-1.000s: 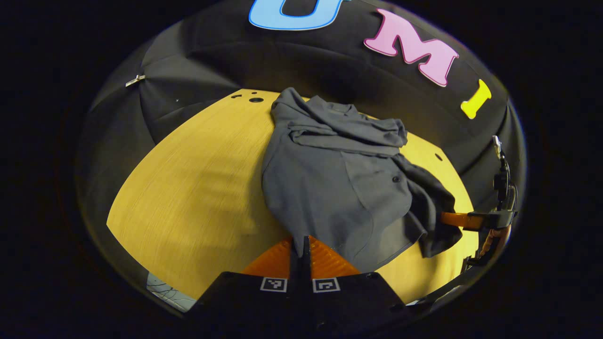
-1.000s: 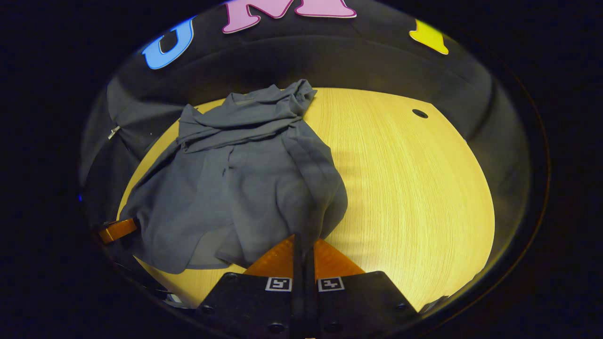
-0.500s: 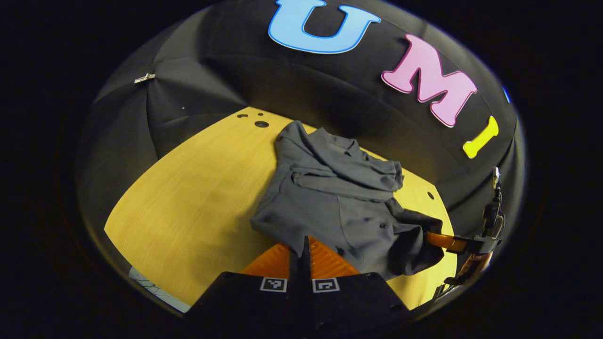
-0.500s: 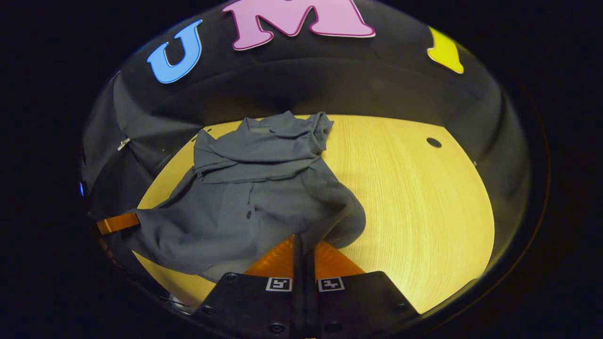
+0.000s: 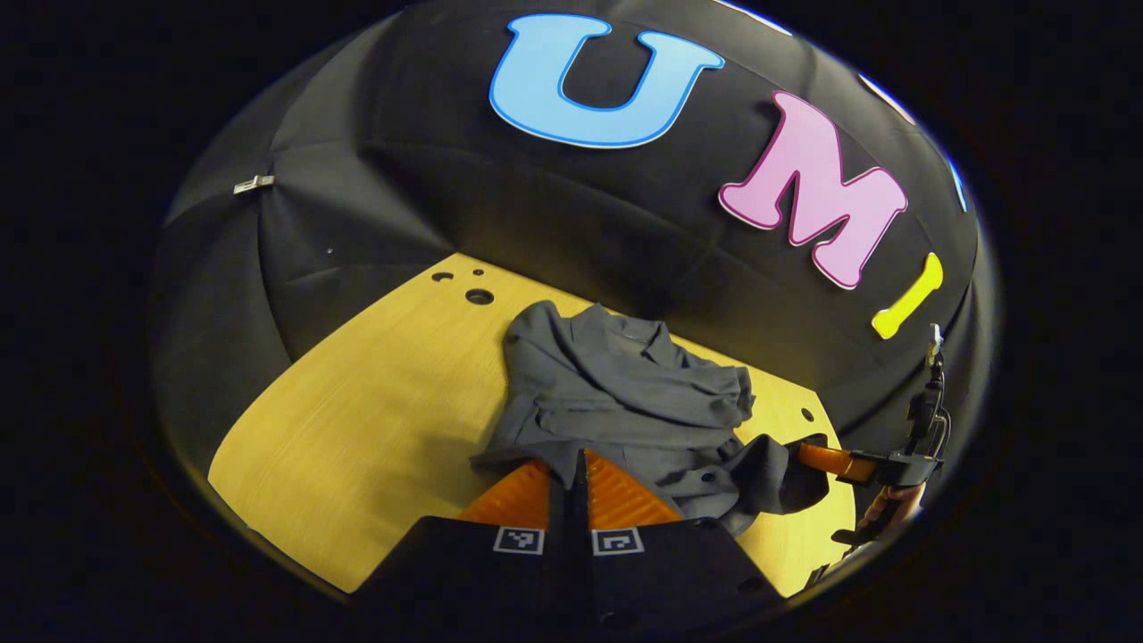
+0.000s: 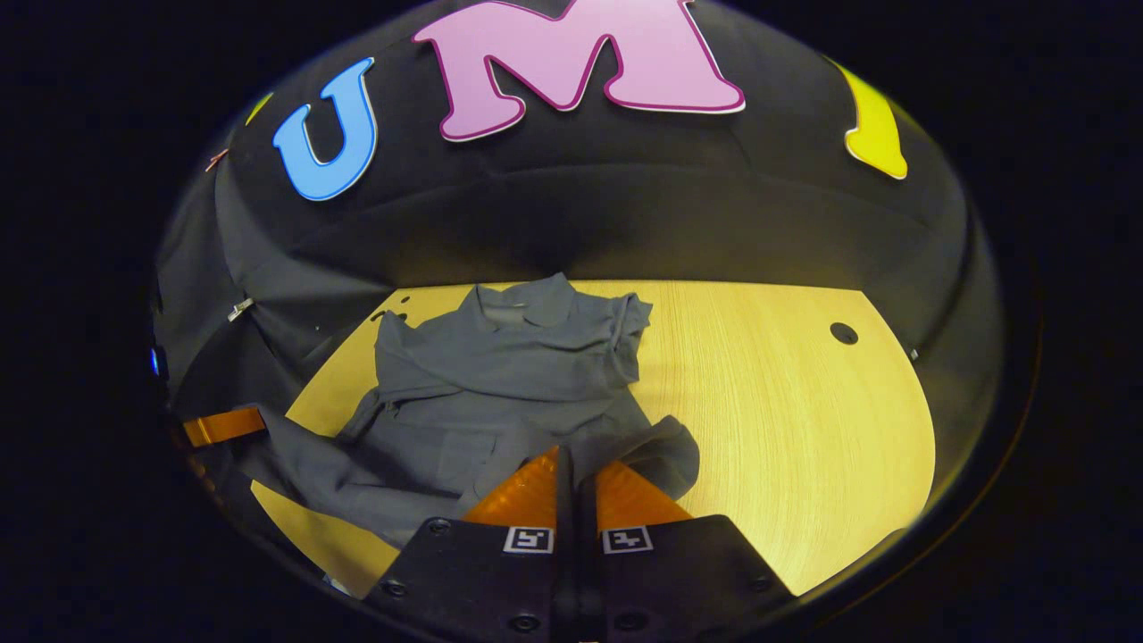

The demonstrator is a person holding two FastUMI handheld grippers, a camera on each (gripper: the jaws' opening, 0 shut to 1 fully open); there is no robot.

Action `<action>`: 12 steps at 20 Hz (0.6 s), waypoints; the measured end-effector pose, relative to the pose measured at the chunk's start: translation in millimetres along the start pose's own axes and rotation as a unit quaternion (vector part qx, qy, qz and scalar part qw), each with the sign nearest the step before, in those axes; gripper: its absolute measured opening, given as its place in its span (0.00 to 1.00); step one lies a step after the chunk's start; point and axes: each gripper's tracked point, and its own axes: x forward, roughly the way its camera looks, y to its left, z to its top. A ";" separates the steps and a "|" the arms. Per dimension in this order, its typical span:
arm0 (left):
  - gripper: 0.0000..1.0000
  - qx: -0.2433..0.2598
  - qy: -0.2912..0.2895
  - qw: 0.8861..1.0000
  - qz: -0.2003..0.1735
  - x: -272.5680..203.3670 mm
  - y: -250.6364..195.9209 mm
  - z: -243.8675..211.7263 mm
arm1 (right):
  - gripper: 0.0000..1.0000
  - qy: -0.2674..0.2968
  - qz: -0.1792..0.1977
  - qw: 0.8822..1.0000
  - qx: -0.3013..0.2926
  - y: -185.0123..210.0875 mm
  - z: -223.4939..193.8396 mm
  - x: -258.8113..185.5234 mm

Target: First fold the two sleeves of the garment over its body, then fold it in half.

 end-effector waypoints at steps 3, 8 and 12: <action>0.05 -0.002 -0.018 1.000 -0.005 15.8 -3.4 29.9 | 0.05 -0.023 0.002 1.000 0.002 0.3 30.0 10.0; 0.05 -0.012 -0.058 0.998 -0.015 54.5 -10.6 83.4 | 0.05 -0.070 0.003 0.998 0.006 3.4 85.5 34.0; 0.05 -0.016 -0.092 0.995 -0.026 87.8 -16.0 129.2 | 0.05 -0.095 0.001 0.995 -0.007 7.7 112.5 65.9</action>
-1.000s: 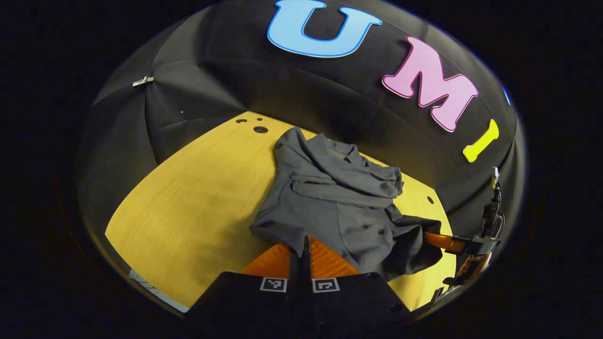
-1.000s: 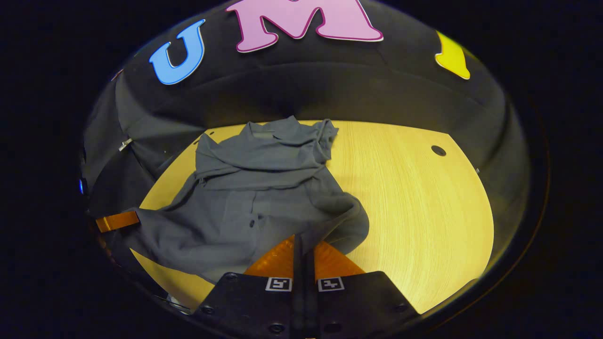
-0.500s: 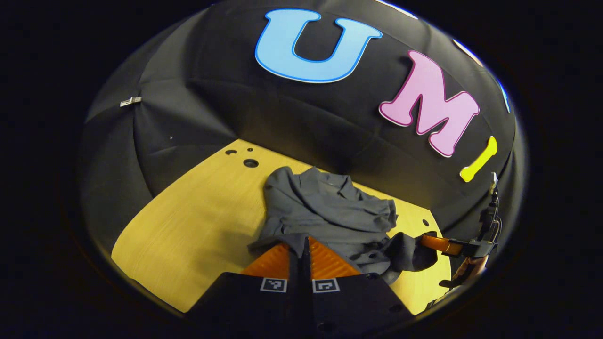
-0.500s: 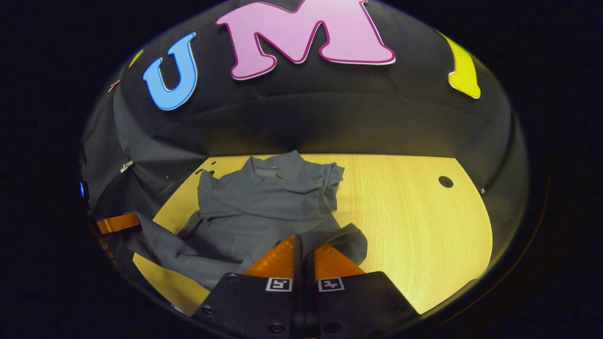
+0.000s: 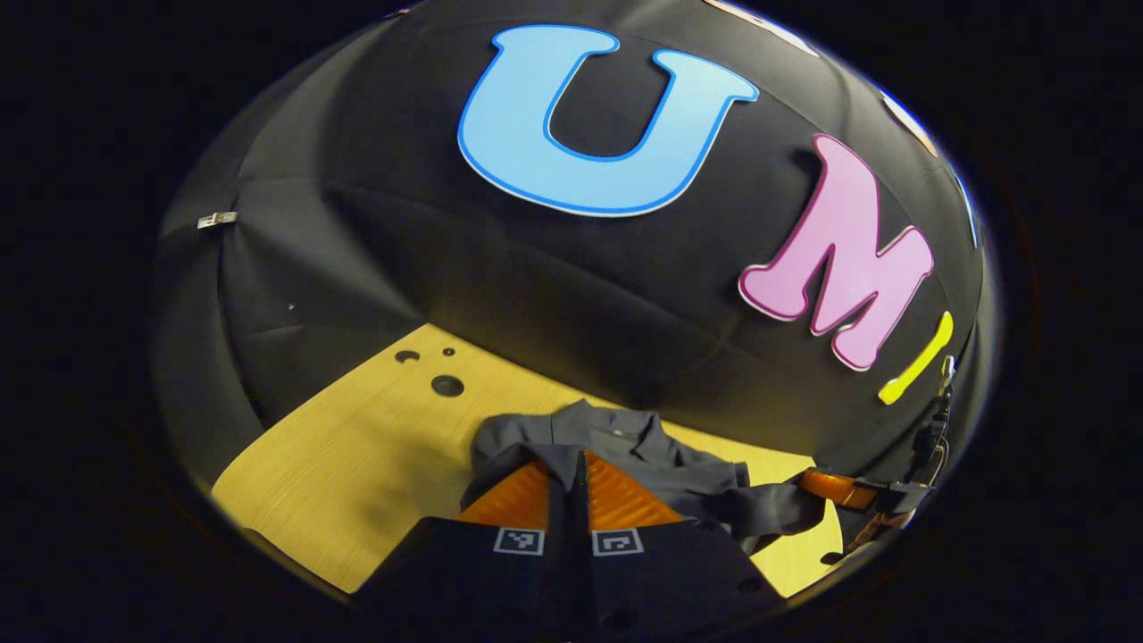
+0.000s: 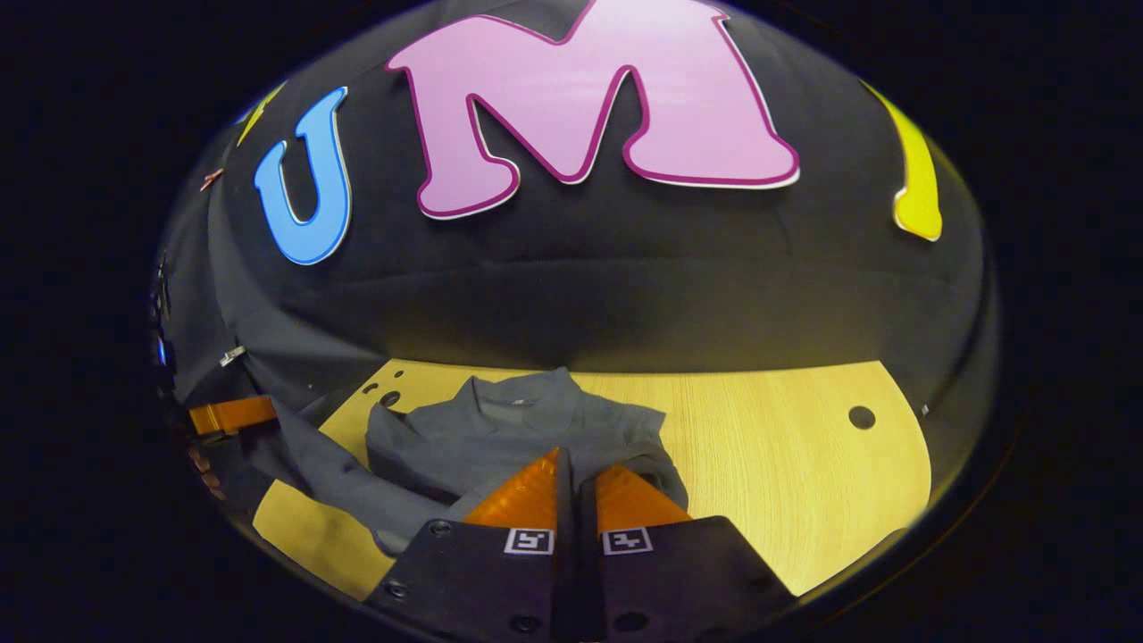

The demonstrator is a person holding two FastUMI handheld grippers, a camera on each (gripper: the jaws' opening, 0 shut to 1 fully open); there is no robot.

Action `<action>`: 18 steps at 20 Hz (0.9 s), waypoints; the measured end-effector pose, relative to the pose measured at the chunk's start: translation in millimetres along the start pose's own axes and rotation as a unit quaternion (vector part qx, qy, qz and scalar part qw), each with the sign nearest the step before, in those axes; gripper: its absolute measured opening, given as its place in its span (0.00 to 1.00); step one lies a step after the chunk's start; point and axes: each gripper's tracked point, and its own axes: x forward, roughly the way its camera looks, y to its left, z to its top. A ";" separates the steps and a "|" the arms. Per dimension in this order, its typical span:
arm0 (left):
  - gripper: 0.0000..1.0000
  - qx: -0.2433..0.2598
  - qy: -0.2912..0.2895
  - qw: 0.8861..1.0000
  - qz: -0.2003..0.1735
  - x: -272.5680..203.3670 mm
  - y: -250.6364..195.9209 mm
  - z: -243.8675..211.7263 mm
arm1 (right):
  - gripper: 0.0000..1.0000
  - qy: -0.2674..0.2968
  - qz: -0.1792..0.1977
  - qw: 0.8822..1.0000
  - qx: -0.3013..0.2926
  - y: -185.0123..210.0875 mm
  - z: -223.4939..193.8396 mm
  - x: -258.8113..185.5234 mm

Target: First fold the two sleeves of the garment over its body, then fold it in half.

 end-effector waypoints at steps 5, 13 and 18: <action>0.05 -0.007 -0.024 1.000 -0.003 63.6 6.6 30.2 | 0.05 -0.033 -0.016 0.999 0.010 -6.9 23.5 54.7; 0.05 0.015 -0.032 0.999 0.019 163.0 42.1 22.4 | 0.05 -0.063 -0.059 0.996 -0.010 -33.2 35.3 134.2; 0.20 0.032 -0.027 0.998 0.040 177.3 57.0 12.9 | 0.13 -0.057 -0.070 0.995 -0.048 -30.4 20.2 142.5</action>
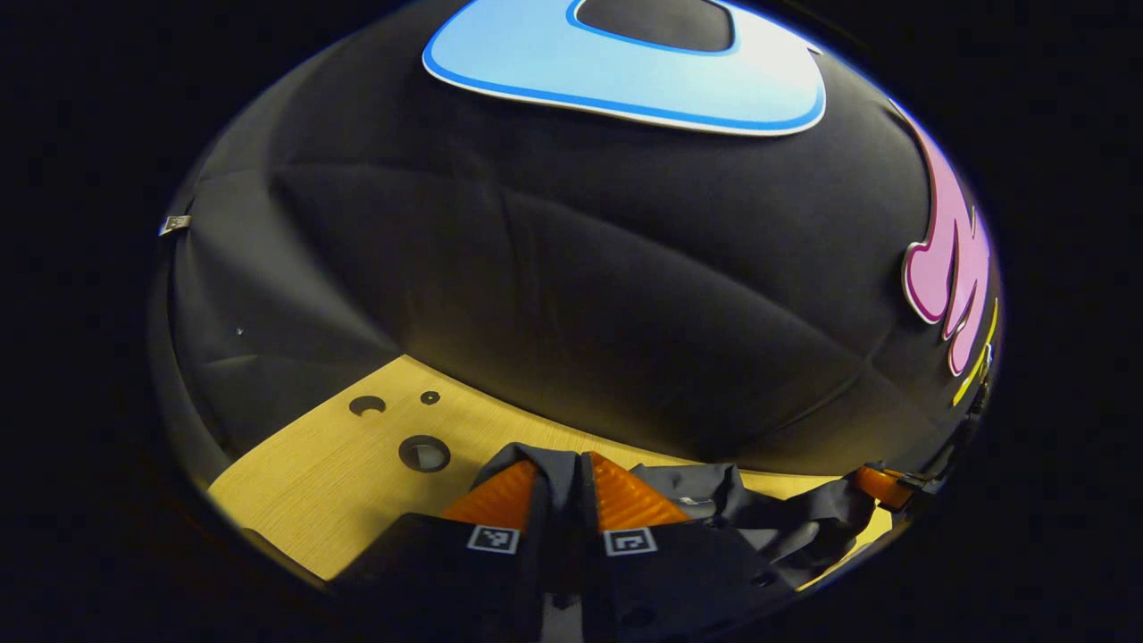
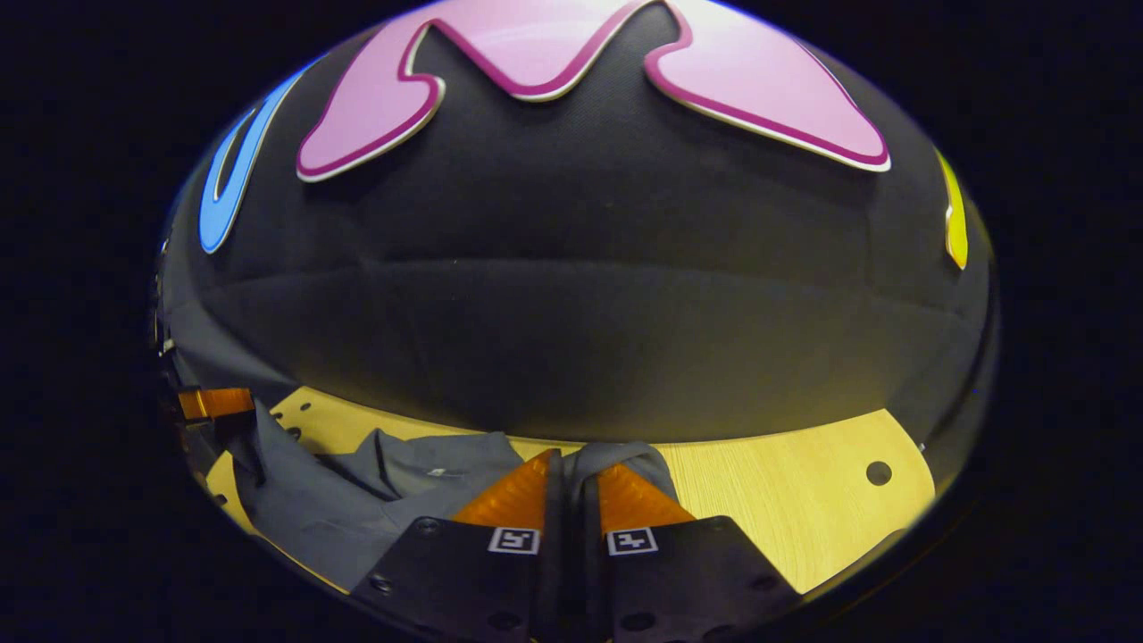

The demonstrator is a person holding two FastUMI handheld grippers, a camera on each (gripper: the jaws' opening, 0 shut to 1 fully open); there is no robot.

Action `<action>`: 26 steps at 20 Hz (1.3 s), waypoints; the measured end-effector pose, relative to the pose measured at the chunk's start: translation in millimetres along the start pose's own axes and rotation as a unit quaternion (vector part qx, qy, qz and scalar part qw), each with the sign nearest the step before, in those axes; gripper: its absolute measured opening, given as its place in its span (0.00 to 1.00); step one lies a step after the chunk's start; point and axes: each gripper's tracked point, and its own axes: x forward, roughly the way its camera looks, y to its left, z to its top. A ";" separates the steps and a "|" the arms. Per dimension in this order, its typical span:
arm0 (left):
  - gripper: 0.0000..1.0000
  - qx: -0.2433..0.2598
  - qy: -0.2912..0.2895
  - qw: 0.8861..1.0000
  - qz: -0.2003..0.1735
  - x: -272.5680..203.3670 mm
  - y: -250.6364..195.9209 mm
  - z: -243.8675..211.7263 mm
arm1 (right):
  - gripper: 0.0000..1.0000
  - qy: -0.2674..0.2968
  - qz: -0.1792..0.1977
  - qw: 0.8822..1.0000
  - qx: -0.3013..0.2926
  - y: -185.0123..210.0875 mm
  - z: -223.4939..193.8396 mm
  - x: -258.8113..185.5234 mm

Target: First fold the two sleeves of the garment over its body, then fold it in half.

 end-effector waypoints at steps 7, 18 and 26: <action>0.96 0.033 -0.055 0.998 -0.004 -79.4 -11.5 49.5 | 0.97 -0.021 -0.010 1.000 -0.005 -8.3 15.4 -53.7; 0.96 0.089 -0.112 0.990 0.006 -307.7 -24.1 64.1 | 0.98 -0.091 -0.027 0.994 -0.047 -3.3 72.0 -253.1; 0.96 0.140 -0.140 0.980 0.006 -430.0 -35.9 44.4 | 0.98 -0.087 -0.023 0.996 -0.025 23.8 37.3 -378.3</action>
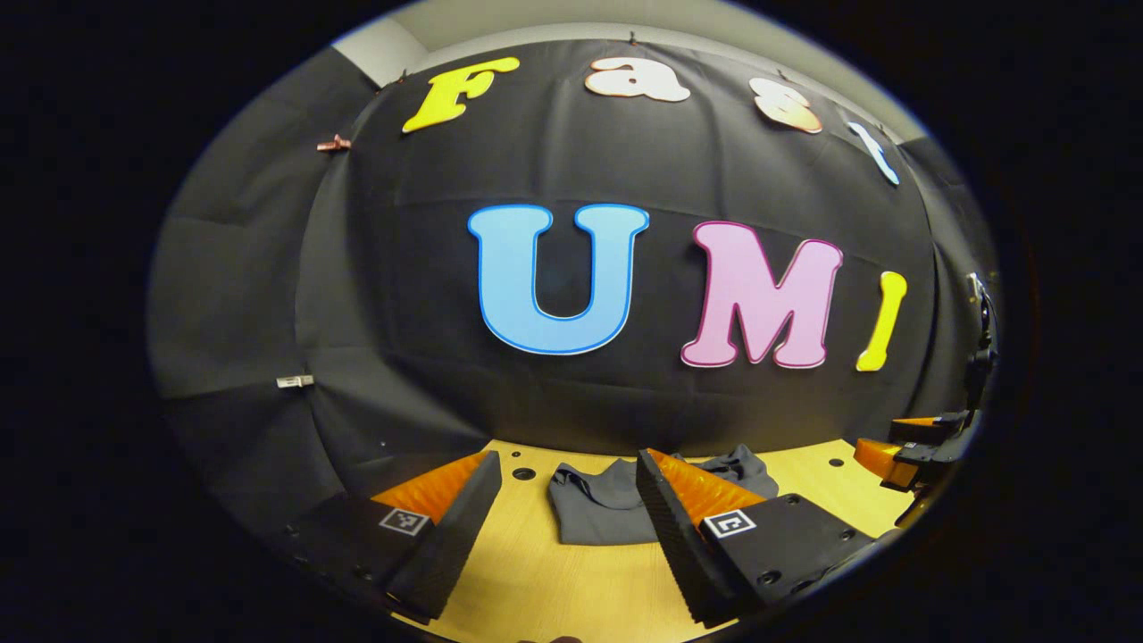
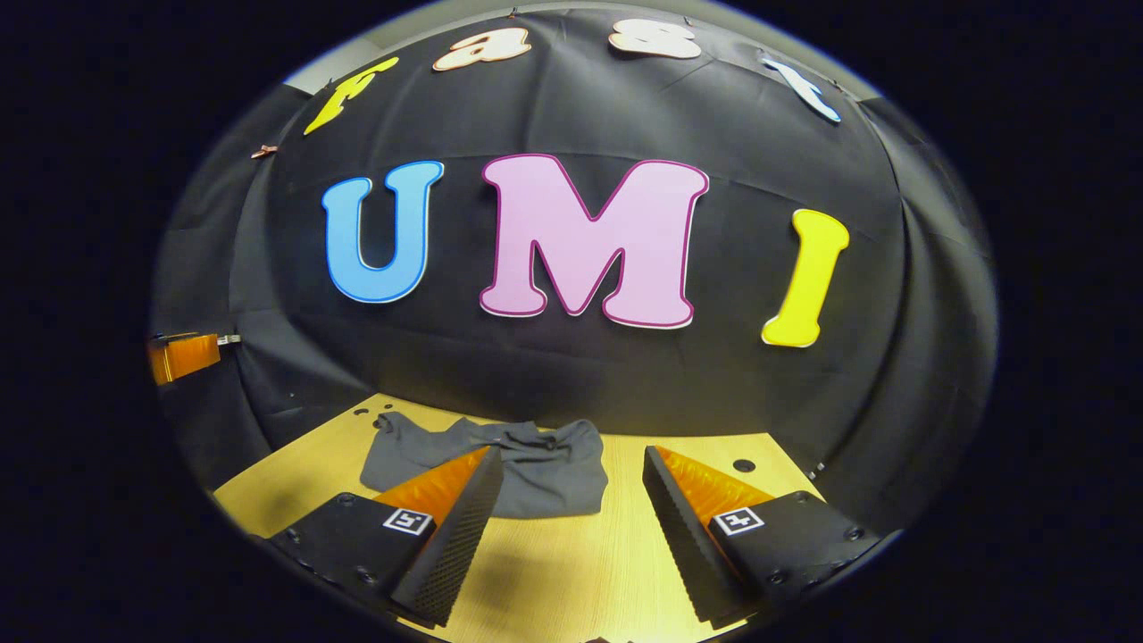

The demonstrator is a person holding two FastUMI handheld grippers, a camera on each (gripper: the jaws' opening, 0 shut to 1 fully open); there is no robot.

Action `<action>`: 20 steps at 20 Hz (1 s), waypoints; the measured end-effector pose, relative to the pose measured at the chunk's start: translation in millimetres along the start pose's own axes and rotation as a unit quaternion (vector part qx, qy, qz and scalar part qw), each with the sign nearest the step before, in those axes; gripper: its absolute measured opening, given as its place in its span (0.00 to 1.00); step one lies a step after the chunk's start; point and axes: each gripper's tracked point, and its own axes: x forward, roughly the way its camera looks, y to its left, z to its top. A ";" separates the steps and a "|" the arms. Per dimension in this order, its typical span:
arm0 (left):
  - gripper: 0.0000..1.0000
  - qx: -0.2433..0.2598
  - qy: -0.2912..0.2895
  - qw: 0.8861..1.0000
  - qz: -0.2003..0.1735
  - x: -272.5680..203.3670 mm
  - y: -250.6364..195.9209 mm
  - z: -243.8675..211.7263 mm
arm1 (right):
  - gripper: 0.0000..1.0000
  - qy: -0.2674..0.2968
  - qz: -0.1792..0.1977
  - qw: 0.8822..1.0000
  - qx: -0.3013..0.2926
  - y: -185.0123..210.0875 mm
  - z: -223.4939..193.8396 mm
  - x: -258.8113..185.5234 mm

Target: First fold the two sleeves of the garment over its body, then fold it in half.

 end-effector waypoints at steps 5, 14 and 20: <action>0.96 0.001 0.012 1.000 -0.019 -57.5 -20.4 -23.0 | 0.98 -0.006 0.003 1.000 0.020 7.1 2.3 -54.2; 0.96 -0.012 0.049 0.998 -0.025 -96.1 -31.7 -66.6 | 0.98 0.026 -0.016 0.997 0.070 13.3 -39.3 -114.4; 0.96 -0.007 0.064 0.997 -0.036 -103.7 -39.7 -78.9 | 0.99 0.060 0.011 0.996 0.071 34.5 -60.1 -131.3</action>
